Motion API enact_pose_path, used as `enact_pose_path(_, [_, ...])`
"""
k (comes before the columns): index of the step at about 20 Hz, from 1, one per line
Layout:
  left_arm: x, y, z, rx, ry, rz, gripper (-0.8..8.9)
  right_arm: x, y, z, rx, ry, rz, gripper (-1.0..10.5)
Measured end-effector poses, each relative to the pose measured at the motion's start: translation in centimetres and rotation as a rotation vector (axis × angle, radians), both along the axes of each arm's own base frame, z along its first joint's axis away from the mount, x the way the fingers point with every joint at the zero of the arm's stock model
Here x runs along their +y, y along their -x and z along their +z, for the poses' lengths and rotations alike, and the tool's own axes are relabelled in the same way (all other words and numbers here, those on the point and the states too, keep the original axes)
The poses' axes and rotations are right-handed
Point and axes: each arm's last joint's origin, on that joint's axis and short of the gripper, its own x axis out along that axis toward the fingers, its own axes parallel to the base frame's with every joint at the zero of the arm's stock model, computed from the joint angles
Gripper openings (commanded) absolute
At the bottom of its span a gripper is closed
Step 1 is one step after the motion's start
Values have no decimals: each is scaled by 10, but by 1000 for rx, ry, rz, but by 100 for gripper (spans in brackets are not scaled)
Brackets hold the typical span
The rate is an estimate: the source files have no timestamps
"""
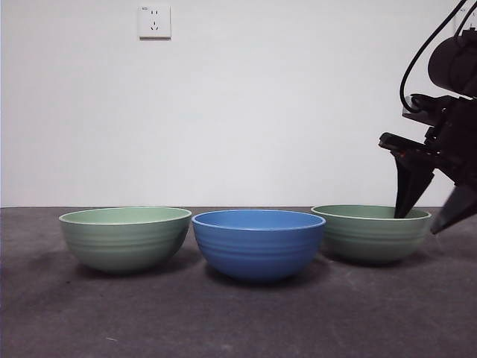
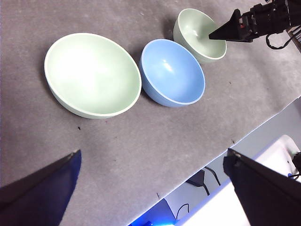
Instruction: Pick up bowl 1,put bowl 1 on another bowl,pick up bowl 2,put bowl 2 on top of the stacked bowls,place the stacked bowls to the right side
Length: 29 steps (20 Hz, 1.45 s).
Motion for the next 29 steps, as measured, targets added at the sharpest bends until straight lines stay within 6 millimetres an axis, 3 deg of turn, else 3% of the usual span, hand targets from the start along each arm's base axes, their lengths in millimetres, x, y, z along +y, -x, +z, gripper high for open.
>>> enact_pose_path(3, [0,0,0,0,0,0,599,0,-1,0,-14,15,-9,-12])
enact_pose_path(12, [0,0,0,0,0,0,599,-1,-1,5,-40,17,-13,-12])
enact_pose_path(17, [0,0,0,-1,-1,0,599,4,21,52,-154,0,11,-13])
enact_pose_path(20, [0,0,0,-1,-2,2,599,21,35,69,-185,-11,74,-13])
enact_pose_path(29, [0,0,0,0,-2,2,598,96,57,80,-224,37,295,-13])
